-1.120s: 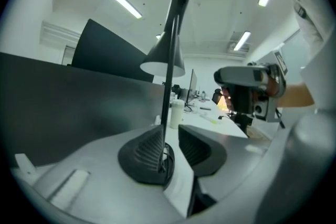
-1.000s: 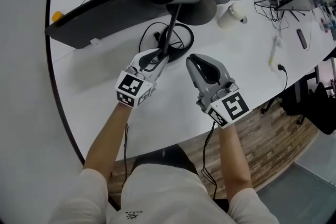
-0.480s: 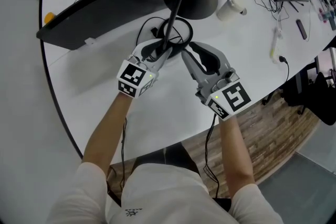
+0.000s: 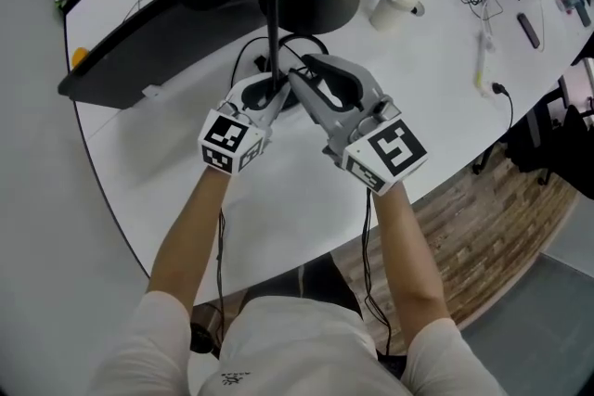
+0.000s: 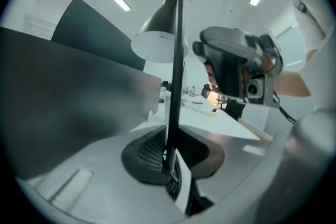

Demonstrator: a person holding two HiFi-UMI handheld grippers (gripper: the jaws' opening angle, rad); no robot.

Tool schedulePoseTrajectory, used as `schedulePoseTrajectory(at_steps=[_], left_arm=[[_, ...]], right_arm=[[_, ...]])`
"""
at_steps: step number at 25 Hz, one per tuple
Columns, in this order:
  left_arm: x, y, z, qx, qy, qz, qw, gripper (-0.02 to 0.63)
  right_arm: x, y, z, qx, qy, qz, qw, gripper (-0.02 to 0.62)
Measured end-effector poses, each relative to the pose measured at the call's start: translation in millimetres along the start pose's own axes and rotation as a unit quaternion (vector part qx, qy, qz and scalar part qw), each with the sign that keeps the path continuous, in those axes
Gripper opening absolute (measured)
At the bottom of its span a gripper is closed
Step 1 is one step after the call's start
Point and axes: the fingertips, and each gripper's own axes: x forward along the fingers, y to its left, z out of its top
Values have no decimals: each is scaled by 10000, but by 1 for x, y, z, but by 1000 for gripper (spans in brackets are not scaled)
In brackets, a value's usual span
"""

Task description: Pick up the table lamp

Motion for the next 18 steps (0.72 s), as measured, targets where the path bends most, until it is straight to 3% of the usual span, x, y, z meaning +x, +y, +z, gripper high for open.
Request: schedulePoseTrajectory(at_steps=[3,6,18], left_arm=[[1,0,0,-4,-27,1,10000,46],[1,0,0,-1,-68,17,10000,43],[2,0,-1,-75,-231,91,9997,41]], right_arm=[[4,1,1,-5,-27,87,10000,95],[9,5,2,-28,-38,259,9997,152],[26,10,5,-219,-144,543,9982,152]])
